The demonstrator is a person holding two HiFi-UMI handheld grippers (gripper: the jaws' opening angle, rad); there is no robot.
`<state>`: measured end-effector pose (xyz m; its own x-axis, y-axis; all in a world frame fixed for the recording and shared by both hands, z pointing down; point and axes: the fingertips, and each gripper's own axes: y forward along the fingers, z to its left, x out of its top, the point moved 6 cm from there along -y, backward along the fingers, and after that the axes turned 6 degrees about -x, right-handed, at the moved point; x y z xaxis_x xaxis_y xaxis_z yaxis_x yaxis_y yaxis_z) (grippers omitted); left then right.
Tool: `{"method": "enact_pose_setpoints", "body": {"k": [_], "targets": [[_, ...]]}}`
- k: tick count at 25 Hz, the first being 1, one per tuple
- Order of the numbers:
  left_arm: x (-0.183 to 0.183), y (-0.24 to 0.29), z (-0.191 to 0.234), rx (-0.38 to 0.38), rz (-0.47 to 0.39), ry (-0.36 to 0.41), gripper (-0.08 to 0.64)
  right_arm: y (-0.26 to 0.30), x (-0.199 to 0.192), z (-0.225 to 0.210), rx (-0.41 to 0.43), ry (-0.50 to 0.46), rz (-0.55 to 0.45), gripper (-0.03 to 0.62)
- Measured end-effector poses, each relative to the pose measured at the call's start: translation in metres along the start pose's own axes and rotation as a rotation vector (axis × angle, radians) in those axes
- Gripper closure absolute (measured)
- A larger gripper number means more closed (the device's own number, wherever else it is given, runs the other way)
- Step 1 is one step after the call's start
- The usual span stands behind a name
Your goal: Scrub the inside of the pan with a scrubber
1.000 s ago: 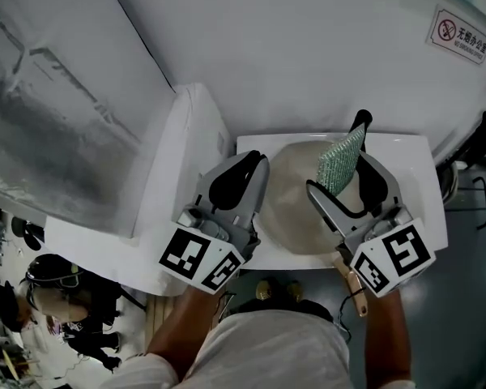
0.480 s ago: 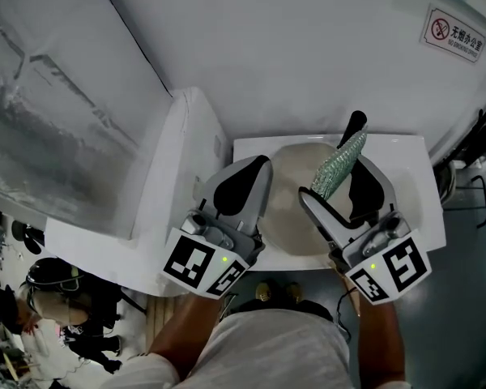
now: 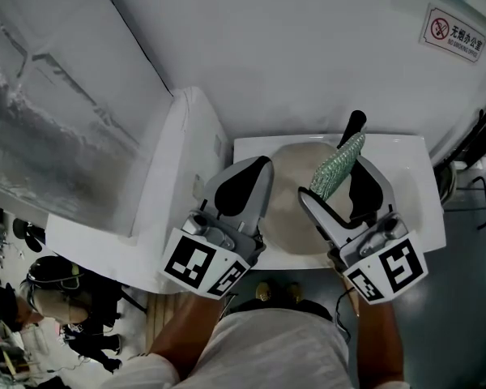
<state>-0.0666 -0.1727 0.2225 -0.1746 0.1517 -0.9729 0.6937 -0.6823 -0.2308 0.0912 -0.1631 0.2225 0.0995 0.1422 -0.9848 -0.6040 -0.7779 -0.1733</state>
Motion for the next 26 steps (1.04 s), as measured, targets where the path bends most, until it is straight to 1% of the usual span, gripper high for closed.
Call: {"method": "enact_pose_setpoints", "body": {"k": [26], "targets": [[-0.001, -0.010, -0.003, 0.005, 0.005, -0.002, 0.545, -0.004, -0.003, 0.010, 0.000, -0.006, 0.018, 0.241]]}}
